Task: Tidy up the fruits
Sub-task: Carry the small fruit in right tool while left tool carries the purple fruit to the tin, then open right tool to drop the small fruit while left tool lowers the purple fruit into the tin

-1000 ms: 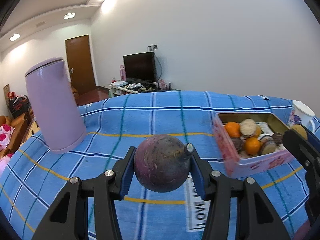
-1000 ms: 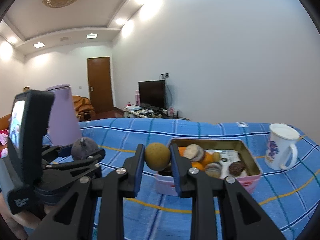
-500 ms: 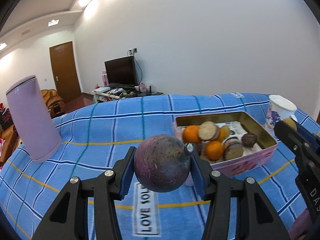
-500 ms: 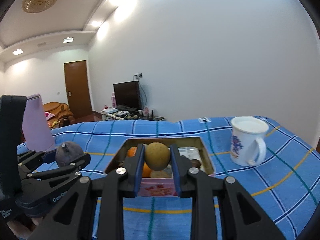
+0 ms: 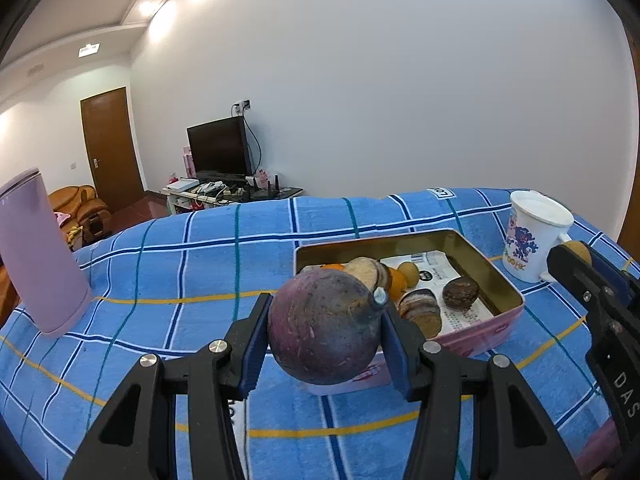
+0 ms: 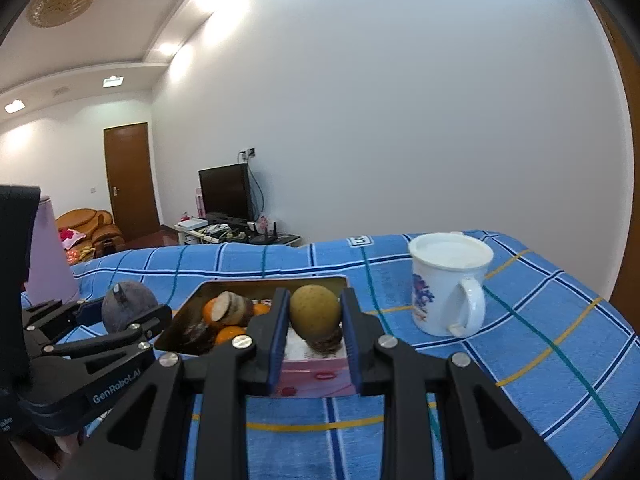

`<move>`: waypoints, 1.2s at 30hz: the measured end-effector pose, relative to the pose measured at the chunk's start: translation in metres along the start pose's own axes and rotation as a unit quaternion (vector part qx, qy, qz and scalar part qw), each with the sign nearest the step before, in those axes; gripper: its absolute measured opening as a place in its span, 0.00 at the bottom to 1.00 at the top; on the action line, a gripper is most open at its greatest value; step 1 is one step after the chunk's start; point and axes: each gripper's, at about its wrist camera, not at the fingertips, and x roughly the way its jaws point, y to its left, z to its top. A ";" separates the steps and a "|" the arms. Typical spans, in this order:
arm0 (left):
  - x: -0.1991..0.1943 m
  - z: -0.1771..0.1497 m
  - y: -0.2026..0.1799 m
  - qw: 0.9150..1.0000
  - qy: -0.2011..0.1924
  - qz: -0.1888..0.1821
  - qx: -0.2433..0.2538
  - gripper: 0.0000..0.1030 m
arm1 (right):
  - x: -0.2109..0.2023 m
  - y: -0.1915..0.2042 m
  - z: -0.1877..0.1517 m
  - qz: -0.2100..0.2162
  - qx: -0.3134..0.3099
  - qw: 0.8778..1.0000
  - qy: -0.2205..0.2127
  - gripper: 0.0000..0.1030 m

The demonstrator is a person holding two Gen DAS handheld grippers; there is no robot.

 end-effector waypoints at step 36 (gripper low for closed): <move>0.079 0.023 -0.022 1.000 0.021 -0.013 -0.019 0.52 | 0.113 -0.014 0.020 0.004 0.009 0.996 0.087 0.28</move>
